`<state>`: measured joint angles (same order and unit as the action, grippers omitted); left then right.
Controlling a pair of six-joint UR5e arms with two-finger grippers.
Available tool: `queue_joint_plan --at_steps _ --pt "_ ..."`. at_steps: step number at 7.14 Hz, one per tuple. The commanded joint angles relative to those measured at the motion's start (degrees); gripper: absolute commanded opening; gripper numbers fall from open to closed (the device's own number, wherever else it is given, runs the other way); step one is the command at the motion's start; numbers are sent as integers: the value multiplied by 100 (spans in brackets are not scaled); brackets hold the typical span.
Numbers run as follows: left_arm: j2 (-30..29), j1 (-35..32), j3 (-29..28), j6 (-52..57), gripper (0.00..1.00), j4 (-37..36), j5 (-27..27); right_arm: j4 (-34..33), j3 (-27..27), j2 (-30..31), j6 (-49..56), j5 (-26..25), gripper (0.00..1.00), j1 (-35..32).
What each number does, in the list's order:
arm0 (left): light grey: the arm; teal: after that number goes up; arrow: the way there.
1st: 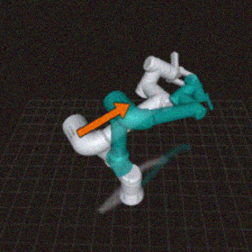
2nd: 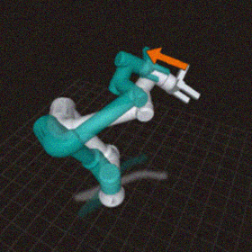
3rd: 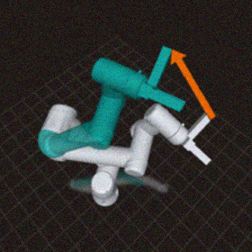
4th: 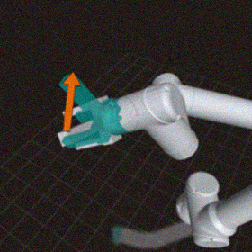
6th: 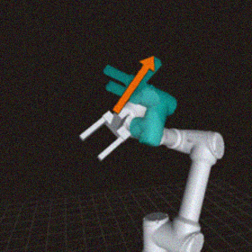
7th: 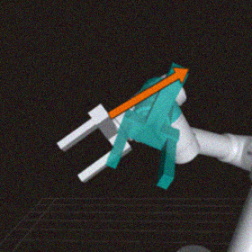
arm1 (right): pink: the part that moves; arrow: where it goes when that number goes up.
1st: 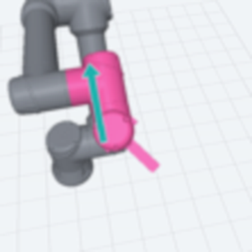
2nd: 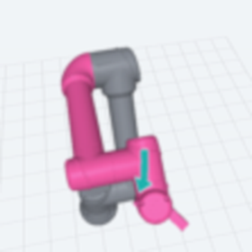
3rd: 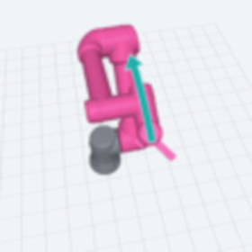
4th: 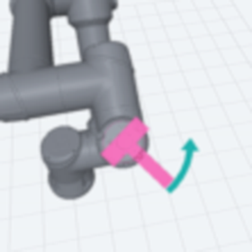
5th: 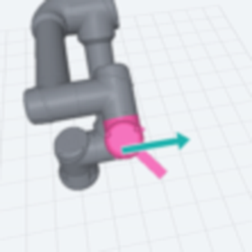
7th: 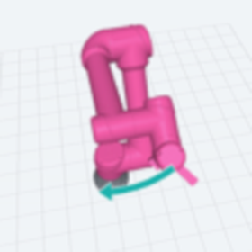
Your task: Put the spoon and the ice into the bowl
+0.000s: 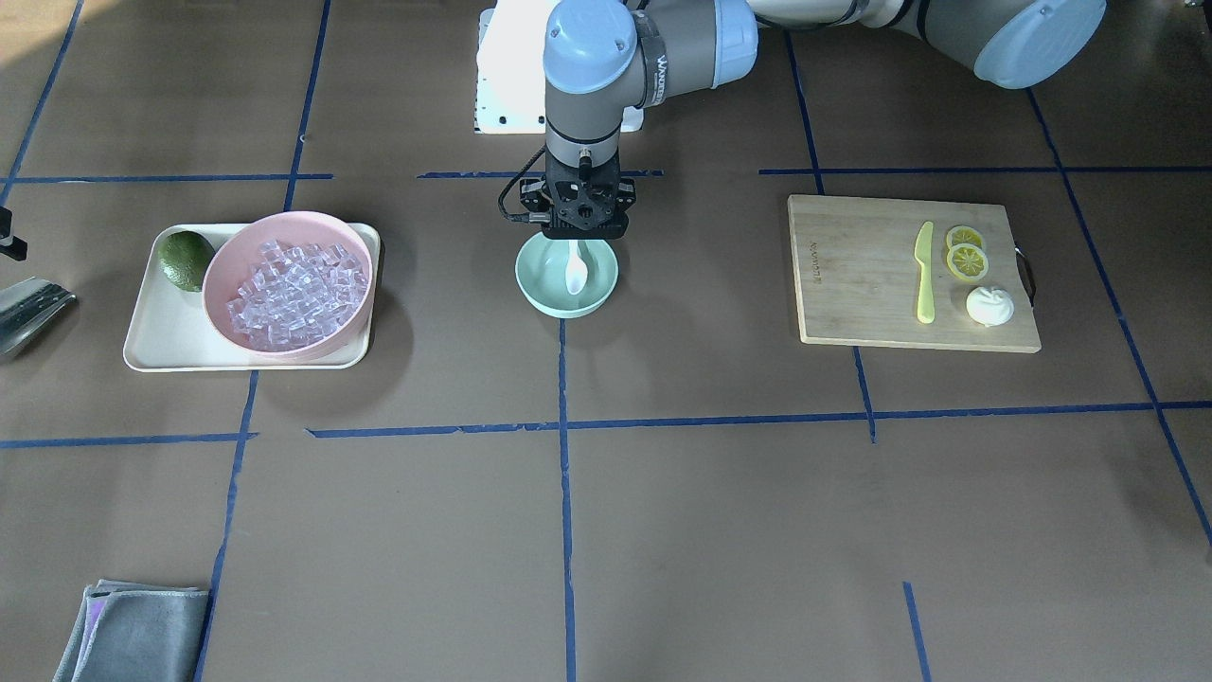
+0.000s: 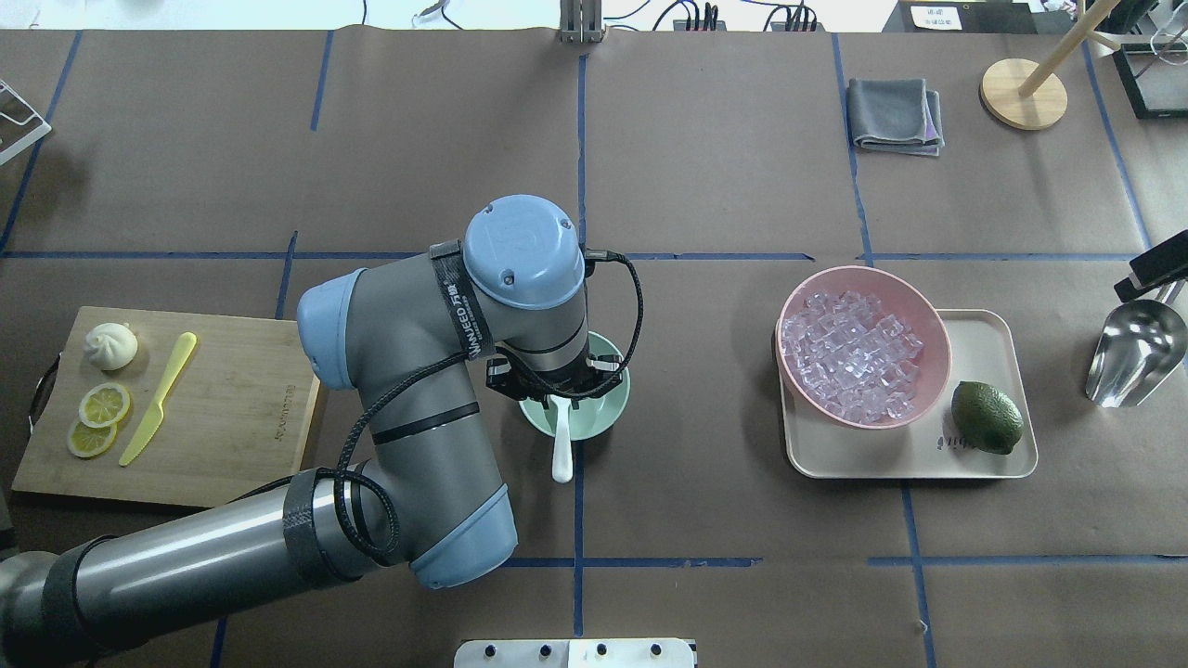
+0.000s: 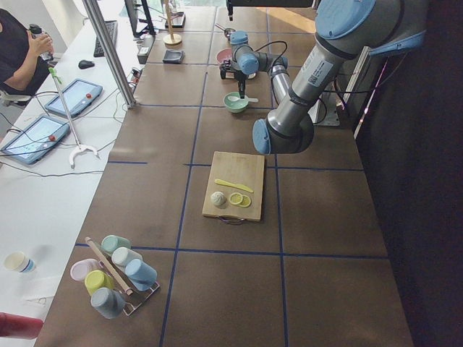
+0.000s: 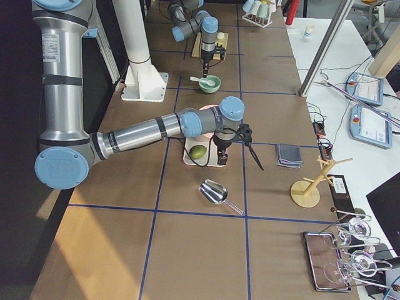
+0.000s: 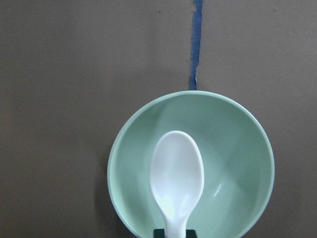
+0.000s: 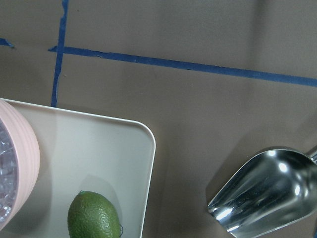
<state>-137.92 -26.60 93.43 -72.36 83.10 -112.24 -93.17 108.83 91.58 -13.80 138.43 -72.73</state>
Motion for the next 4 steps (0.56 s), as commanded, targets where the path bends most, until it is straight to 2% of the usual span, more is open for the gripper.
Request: queue_joint_plan --at_steps 1,4 --pt "-111 6 -158 12 54 75 9 0 -10 0 0 0 99 5" --pt "-77 -168 121 12 54 57 -8 18 16 -69 -253 -9 99 197"
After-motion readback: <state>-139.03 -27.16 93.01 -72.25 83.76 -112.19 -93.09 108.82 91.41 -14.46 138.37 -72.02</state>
